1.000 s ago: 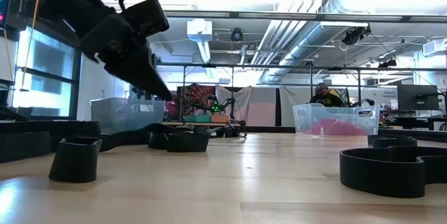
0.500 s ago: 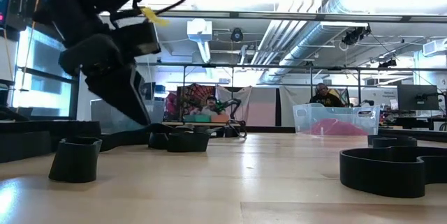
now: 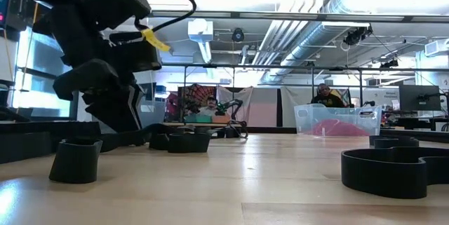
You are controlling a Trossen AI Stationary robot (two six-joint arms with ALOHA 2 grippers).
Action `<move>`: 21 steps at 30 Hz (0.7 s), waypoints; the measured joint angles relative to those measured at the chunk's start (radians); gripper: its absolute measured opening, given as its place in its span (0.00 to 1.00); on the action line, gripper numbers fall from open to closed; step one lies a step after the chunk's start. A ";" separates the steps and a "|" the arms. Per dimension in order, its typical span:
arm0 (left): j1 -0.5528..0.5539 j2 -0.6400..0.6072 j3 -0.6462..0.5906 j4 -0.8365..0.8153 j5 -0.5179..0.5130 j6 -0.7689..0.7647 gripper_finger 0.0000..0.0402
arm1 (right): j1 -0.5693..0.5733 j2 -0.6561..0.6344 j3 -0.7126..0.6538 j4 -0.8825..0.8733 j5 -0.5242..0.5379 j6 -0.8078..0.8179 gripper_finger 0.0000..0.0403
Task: Sort rubber bands into baskets
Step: Put the black rubber band into the white bin
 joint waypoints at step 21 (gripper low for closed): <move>-0.020 -0.212 -0.002 0.044 -0.176 0.059 0.00 | -0.206 0.037 0.000 0.400 0.393 -0.655 0.40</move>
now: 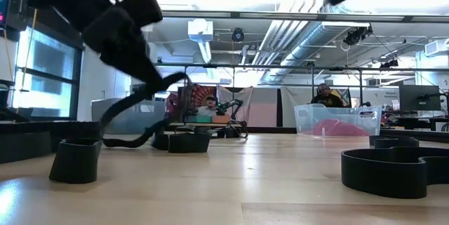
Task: Sort rubber bands into baskets
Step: Put the black rubber band into the white bin
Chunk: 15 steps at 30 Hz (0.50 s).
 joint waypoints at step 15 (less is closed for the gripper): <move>-0.007 -0.011 0.000 0.204 -0.029 0.044 0.00 | -0.233 0.237 0.000 0.502 -0.006 -0.279 0.46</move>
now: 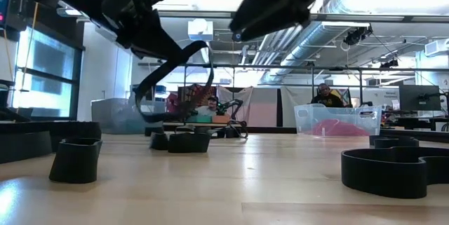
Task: Sort rubber bands into baskets
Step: Put the black rubber band into the white bin
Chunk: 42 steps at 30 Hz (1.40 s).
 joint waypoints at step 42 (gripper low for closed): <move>-0.066 0.000 0.000 0.107 -0.058 0.044 0.33 | -0.026 -0.136 0.000 -0.062 -0.236 -0.036 0.00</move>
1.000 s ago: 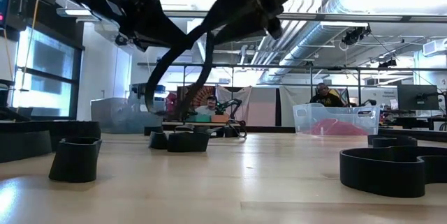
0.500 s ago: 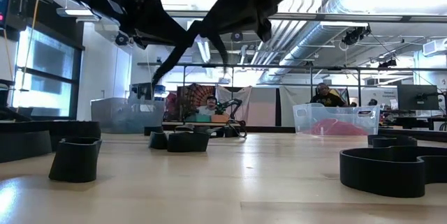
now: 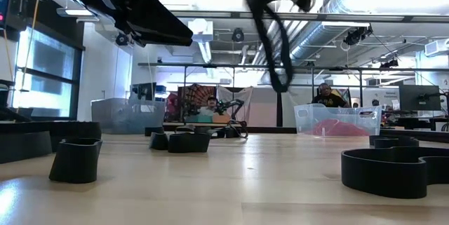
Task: Sort rubber bands into baskets
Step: Put the black rubber band into the white bin
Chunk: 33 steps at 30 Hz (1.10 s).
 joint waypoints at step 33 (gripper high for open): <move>0.001 0.000 0.000 -0.074 0.015 -0.011 0.39 | 0.649 -0.140 0.000 -0.819 -0.163 1.202 0.00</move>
